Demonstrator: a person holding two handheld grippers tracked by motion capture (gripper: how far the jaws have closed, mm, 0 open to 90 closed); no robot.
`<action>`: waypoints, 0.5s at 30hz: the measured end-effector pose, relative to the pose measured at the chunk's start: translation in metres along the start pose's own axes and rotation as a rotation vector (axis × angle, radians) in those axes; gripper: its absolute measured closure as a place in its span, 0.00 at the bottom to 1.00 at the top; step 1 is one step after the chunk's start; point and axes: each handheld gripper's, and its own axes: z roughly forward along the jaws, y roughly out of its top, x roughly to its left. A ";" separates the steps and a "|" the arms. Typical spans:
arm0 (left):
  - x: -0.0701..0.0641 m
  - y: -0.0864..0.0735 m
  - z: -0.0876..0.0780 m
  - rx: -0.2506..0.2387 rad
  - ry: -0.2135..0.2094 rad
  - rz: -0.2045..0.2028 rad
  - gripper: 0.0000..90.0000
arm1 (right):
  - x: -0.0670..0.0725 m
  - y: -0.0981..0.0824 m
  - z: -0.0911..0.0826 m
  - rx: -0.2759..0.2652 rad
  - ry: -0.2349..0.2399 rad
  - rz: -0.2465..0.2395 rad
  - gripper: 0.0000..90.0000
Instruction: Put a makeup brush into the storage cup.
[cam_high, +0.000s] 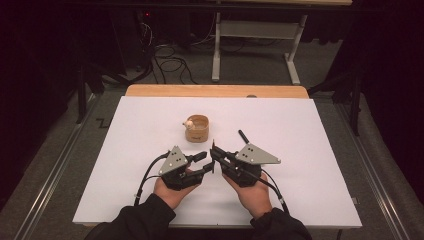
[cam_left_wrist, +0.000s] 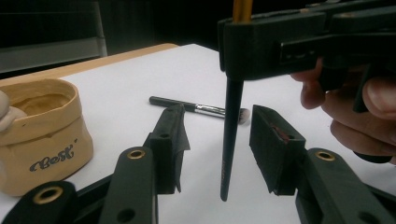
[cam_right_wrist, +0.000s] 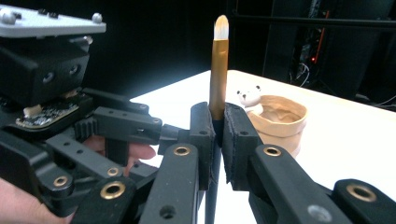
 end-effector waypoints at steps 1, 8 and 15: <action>0.000 0.000 0.000 0.000 0.000 0.000 0.65 | 0.001 -0.001 0.001 0.006 0.001 -0.007 0.94; 0.000 0.000 -0.001 -0.002 -0.018 0.004 0.76 | 0.005 -0.003 0.004 0.023 0.022 -0.017 0.94; -0.001 -0.001 -0.002 -0.004 -0.026 0.013 0.91 | 0.006 -0.004 0.006 0.028 0.029 -0.012 0.94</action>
